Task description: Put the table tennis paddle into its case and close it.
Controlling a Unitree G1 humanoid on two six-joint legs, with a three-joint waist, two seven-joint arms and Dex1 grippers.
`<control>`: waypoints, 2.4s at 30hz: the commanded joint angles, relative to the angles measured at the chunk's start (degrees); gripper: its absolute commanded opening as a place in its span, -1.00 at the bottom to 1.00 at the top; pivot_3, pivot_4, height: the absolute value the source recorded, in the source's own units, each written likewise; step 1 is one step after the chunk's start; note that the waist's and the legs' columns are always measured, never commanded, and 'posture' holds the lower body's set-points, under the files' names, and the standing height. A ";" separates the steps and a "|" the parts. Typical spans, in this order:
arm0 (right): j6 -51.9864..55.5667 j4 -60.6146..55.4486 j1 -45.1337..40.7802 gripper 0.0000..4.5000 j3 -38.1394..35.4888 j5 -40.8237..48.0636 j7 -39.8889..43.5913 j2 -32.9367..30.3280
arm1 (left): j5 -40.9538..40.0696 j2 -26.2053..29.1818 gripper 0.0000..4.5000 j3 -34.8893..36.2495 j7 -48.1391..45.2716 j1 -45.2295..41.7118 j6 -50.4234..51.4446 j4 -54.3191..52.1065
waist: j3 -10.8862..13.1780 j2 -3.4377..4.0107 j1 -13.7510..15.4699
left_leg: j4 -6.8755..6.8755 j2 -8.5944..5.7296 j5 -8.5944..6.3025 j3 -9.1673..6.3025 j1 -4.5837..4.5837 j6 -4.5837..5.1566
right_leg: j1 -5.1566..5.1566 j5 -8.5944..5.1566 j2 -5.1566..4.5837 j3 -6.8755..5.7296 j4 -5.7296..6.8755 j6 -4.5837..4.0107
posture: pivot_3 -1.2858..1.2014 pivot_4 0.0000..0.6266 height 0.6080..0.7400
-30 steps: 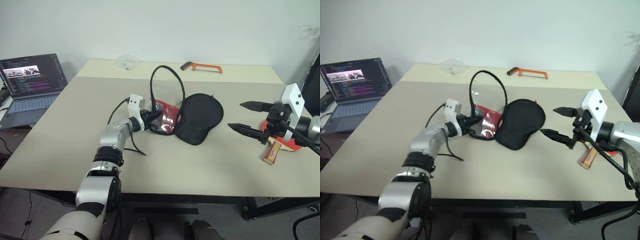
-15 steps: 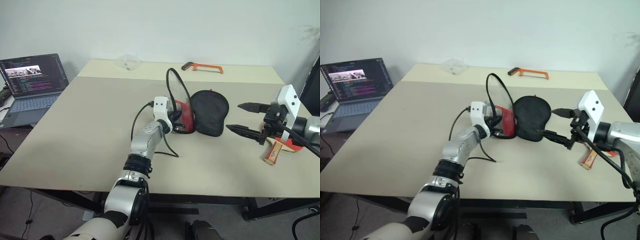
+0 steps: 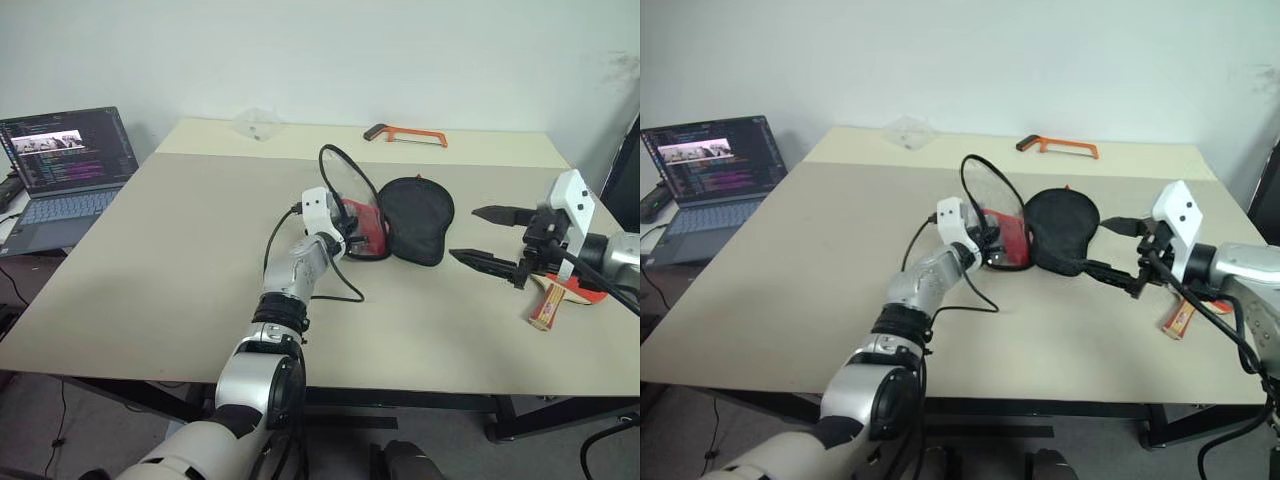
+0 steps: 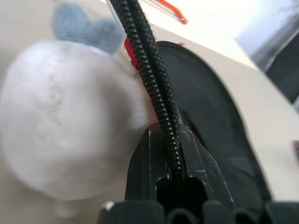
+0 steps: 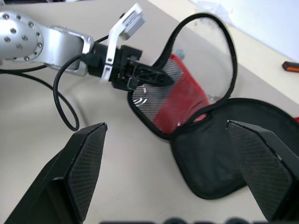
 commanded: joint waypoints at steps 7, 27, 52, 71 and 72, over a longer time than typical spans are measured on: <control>-0.41 -1.36 0.08 1.00 -2.04 0.11 -0.49 -0.47 | -1.04 -1.82 -0.98 -1.74 -1.73 -0.46 4.15 -3.86 | 0.00 0.00 0.00 | 0.00 0.00 0.00 -0.01 0.01 0.00 | 0.00 0.00 0.01 0.00 0.01 0.00 | 0.03 -0.52 1.00; -0.27 -1.59 0.33 1.00 -1.44 0.31 -0.67 -0.37 | -9.78 -7.41 -0.98 -2.00 9.66 7.17 18.21 -21.35 | 0.00 0.00 -0.02 | -0.01 -0.01 0.00 -0.05 0.01 0.00 | 0.01 0.00 0.01 0.00 0.00 0.00 | 0.03 -0.52 1.00; 20.56 10.76 -1.25 1.00 -0.96 -17.93 -34.72 8.70 | -9.68 23.47 0.99 -16.19 -11.47 13.77 29.08 -42.02 | -0.06 0.10 -0.90 | -0.07 0.04 0.02 -0.07 0.05 -0.03 | -0.06 0.10 0.08 0.04 0.07 -0.30 | 0.03 -0.52 1.00; 31.70 12.83 -3.76 1.00 -18.56 -24.50 -56.19 28.09 | -9.75 39.29 0.99 -17.49 -42.20 21.53 10.46 -48.34 | -0.05 0.11 -0.49 | -0.09 0.09 0.01 0.08 0.03 -0.02 | -0.06 0.05 -0.02 0.03 0.04 -0.38 | 0.03 -0.52 1.00; 32.65 12.43 -3.69 1.00 -18.84 -24.55 -56.35 28.60 | -9.45 38.94 0.99 -17.63 -42.02 21.72 10.42 -48.39 | -0.05 0.11 -0.49 | -0.12 0.09 0.01 0.08 0.03 -0.02 | -0.07 0.04 -0.01 0.02 0.04 -0.39 | 0.03 -0.52 1.00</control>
